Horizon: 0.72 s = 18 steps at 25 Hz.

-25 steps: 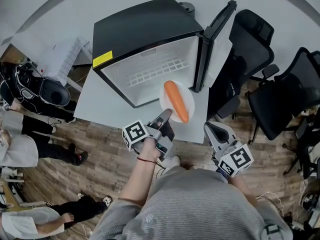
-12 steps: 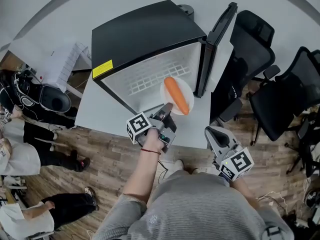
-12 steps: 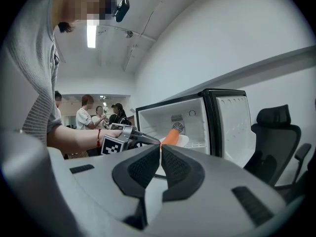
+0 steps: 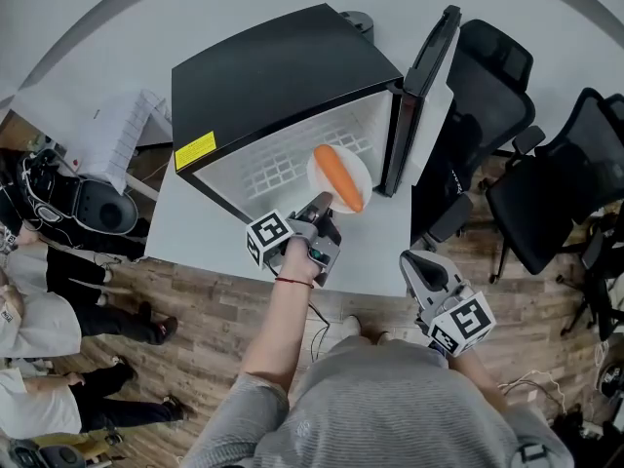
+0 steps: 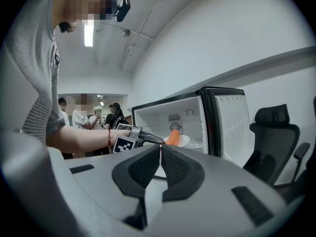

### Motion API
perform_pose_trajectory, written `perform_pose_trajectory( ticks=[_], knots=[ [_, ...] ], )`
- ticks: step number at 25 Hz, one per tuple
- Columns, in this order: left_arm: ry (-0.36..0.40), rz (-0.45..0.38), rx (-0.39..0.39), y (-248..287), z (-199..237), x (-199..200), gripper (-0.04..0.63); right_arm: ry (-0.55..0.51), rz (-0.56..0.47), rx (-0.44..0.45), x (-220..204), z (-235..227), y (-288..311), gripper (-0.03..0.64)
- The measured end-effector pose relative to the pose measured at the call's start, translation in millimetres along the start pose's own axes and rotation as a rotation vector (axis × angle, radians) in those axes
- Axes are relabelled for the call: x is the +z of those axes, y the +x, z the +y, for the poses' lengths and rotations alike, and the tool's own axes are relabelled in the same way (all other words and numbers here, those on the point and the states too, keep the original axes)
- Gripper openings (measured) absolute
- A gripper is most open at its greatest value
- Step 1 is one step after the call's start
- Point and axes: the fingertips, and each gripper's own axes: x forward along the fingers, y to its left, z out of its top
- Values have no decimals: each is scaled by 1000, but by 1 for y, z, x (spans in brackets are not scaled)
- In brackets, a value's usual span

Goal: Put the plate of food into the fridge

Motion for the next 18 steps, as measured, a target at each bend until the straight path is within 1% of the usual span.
perform_pose_trajectory(
  ticks=[6,18],
  knots=[
    [-4,-17,12,16,6,21,40,7,6,-15,-2,-4,6,15],
    [-13,-30,55,33,27,48,41,8,18,-29,-5,-10,18,15]
  ],
)
